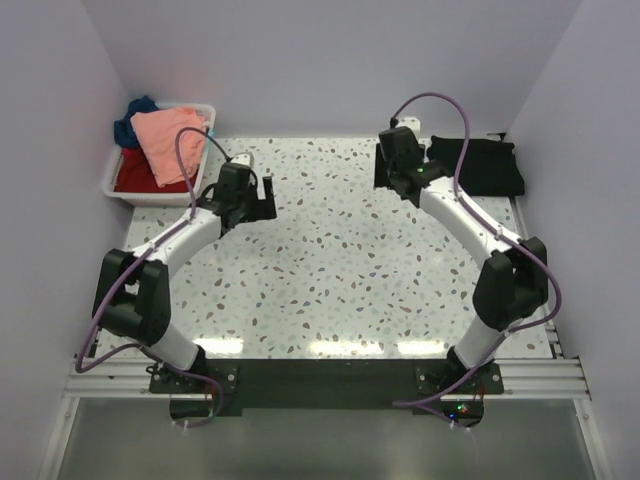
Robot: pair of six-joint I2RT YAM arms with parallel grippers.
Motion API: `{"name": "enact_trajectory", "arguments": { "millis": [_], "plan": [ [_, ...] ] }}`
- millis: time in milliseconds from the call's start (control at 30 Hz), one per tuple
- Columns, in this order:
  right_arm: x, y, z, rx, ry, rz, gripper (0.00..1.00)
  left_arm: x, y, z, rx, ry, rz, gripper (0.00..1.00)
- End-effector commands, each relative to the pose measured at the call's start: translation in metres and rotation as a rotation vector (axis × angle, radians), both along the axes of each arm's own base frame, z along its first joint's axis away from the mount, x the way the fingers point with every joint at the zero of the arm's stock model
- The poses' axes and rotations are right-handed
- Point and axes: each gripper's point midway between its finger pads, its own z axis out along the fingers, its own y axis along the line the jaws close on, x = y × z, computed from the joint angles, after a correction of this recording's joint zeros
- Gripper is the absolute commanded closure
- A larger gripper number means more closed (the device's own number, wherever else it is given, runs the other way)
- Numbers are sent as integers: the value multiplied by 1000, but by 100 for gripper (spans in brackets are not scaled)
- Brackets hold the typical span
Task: Fold and stack the t-shirts
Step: Reset both grippers
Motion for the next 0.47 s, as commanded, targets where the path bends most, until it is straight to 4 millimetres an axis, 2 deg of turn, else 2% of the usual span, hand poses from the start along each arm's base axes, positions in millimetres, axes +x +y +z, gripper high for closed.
{"name": "enact_trajectory", "arguments": {
  "millis": [0,167,300,433],
  "plan": [
    [-31,36,12,98,-12,98,37,6,6,24,6,-99,1,0],
    [-49,67,14,143,-13,181,36,1,4,26,1,-103,-13,0],
    [-51,81,15,156,-18,229,37,0,4,29,0,-108,-16,0],
    [-50,86,17,166,-18,245,36,0,5,31,7,-113,-9,0]
  ]
}}
